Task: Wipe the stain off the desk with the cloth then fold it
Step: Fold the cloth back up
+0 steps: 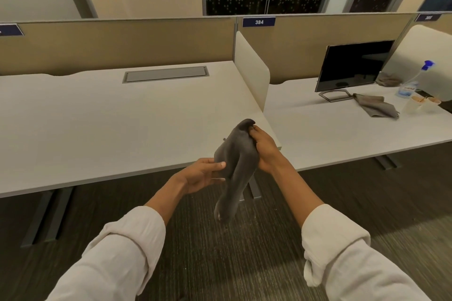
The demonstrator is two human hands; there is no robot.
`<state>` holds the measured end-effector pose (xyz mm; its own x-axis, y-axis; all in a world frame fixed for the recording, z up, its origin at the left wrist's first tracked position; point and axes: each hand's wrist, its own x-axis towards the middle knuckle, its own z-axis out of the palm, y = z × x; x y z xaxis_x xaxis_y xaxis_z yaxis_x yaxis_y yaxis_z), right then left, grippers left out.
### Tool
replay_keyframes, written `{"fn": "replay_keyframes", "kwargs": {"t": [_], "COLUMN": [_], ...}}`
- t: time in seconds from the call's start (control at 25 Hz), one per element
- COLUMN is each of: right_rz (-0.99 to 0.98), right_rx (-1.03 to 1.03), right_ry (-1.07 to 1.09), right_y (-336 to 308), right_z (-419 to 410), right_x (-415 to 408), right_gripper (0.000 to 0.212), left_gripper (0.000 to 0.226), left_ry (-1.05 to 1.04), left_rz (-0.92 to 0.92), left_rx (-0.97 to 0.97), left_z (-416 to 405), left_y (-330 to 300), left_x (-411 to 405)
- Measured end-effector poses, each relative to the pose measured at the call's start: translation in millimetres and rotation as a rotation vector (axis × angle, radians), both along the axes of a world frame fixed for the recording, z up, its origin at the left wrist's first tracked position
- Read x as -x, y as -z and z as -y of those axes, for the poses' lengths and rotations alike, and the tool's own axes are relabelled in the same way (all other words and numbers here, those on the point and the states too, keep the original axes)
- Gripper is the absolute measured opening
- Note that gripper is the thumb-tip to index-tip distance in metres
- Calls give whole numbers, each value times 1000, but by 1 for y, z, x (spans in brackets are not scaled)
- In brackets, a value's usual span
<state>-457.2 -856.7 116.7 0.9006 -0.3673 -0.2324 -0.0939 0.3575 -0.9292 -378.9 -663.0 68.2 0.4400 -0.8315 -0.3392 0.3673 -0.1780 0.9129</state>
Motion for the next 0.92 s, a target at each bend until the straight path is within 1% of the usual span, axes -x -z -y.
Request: {"fn": "replay_keyframes", "kwargs": {"t": [0.08,0.16,0.28,0.4,0.52,0.6,0.64,0.76,0.8,0.84,0.92], "right_rz": [-13,-46,-82,-93,-82,-66,-54,-29,-25,-22,-27], "right_rx": [-22,-29,-58,-135,-295,-369,-398,-465,-469,-467,-446], "right_ry": [33,49,66,57,-14,-39,-50,-79,-90,-101,-102], "right_y": [2,5,5,0,-3,-3,-2,1,3,4,4], "right_z": [6,10,12,11,11,11,12,12,12,13,15], "right_x": [2,4,3,5,9,10,11,13,13,13,14], "right_gripper": [30,35,38,35,38,41,42,46,46,47,50], "left_gripper": [52,57,63,70,64,72,72,61,59,58,56], "left_ry": [-53,-73,-7,26,-17,-8,10,51,42,24,-43], "left_rz": [-5,-9,-12,-2,4,-59,-90,-184,-199,-196,-132], "left_rx": [-5,-2,-25,-57,10,79,107,200,204,181,78], "left_z": [1,0,2,10,18,21,23,25,26,28,30], "left_y": [-2,-2,-2,-1,-3,-8,-11,-12,-10,-8,-4], "left_x": [-4,-8,-6,0,2,2,3,2,2,2,2]}}
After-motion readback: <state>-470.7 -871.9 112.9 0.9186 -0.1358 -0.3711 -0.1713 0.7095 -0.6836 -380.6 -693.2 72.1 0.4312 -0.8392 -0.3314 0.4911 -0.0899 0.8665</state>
